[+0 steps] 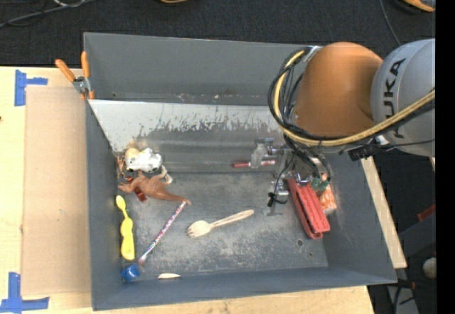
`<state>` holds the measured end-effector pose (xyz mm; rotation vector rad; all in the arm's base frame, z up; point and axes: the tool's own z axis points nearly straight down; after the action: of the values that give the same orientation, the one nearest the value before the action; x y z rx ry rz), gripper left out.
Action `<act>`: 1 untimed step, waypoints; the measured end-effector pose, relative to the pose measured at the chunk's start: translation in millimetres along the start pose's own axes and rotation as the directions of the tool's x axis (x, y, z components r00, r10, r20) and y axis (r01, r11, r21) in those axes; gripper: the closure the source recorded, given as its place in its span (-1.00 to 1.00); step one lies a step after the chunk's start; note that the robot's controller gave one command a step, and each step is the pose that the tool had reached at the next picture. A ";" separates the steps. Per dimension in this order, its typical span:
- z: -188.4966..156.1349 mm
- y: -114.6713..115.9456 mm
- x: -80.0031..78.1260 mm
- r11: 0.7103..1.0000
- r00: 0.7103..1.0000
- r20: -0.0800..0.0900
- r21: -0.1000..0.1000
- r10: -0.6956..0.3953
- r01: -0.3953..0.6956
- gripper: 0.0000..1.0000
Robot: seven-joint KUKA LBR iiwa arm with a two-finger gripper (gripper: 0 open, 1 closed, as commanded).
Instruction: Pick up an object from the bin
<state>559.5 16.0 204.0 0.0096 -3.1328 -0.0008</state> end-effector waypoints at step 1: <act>-4.7 -0.1 -1.3 1.000 1.000 0.008 0.000 0.001 -0.001 -1.00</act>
Offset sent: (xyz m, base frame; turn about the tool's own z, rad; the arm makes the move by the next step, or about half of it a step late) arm -0.0242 0.0617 -0.1340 0.0422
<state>560.9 15.9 208.7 0.0086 -3.1406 -0.0011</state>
